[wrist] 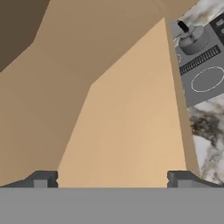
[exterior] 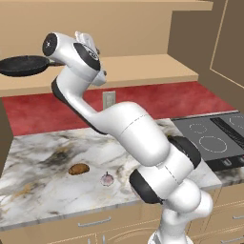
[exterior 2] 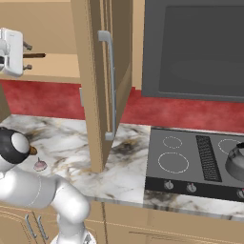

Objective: Pick the pan from the cabinet and place it on the stove. Then turn on the stove burner for the pan.

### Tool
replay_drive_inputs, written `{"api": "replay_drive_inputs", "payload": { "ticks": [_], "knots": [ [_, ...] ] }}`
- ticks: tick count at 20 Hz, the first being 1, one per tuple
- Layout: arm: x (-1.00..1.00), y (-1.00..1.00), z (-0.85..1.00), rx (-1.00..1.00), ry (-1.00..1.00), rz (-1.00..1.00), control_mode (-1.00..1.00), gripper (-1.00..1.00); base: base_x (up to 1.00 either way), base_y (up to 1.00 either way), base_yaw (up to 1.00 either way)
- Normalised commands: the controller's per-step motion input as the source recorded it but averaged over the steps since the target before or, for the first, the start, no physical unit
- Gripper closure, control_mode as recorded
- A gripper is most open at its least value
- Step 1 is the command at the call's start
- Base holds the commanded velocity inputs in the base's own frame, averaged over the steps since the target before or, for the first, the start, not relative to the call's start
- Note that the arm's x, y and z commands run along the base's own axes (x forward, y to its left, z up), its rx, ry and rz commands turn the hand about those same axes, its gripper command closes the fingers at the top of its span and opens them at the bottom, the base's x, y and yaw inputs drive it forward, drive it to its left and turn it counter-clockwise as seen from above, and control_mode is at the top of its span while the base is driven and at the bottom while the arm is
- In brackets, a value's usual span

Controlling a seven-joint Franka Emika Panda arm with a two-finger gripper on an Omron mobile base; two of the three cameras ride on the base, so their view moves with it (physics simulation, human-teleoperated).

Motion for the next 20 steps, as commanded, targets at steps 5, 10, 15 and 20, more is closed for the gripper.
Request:
{"api": "replay_drive_inputs", "payload": {
  "ticks": [5,10,15,20],
  "knots": [
    [0.10,0.17,-0.03,0.02,0.02,0.00,-1.00,-1.00,0.00,0.00,0.00],
    [0.06,0.00,0.00,0.02,0.00,0.00,-1.00,-1.00,0.00,0.00,0.00],
    [0.11,0.00,0.00,0.03,0.00,0.00,-1.00,-1.00,0.00,0.00,0.00],
    [0.01,0.00,-0.05,0.04,0.00,0.08,-1.00,-1.00,0.00,0.00,0.00]
  ]
}}
